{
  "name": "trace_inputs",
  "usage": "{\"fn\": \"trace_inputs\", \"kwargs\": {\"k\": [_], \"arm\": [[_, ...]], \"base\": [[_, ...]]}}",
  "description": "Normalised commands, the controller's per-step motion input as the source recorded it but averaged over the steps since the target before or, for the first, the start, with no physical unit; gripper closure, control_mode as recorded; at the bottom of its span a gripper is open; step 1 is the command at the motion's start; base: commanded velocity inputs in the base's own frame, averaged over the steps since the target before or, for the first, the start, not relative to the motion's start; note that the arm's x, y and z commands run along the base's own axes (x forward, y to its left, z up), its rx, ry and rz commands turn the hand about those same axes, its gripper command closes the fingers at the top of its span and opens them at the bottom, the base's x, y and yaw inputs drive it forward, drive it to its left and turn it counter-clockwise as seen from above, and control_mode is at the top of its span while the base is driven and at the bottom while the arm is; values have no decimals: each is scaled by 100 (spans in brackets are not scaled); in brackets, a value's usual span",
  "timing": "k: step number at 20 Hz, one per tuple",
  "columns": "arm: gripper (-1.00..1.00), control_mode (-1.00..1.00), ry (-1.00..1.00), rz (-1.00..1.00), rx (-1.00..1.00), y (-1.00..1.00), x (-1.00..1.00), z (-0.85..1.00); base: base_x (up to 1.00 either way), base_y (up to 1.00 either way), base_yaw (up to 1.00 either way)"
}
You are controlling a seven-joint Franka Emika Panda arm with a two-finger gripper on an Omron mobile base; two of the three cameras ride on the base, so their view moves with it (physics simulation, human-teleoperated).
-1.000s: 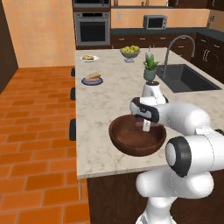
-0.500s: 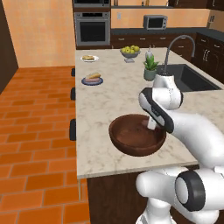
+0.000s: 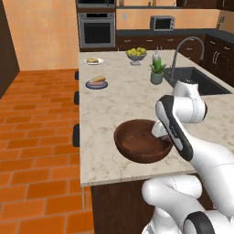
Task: Place one bun and one sausage from the bowl on each plate.
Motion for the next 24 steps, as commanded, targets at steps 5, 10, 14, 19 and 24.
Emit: {"fn": "trace_inputs", "kwargs": {"k": [5,10,14,19,24], "arm": [[100,-100,0,-63,3,8,-44,21],[100,-100,0,-36,0,4,-34,37],[100,-100,0,0,-7,0,-31,61],[100,-100,0,1,-3,-5,-44,40],[100,-100,0,4,-4,-9,-5,6]], "base": [[0,0,0],[0,0,0],[0,0,0],[0,0,0],[0,0,0]]}}
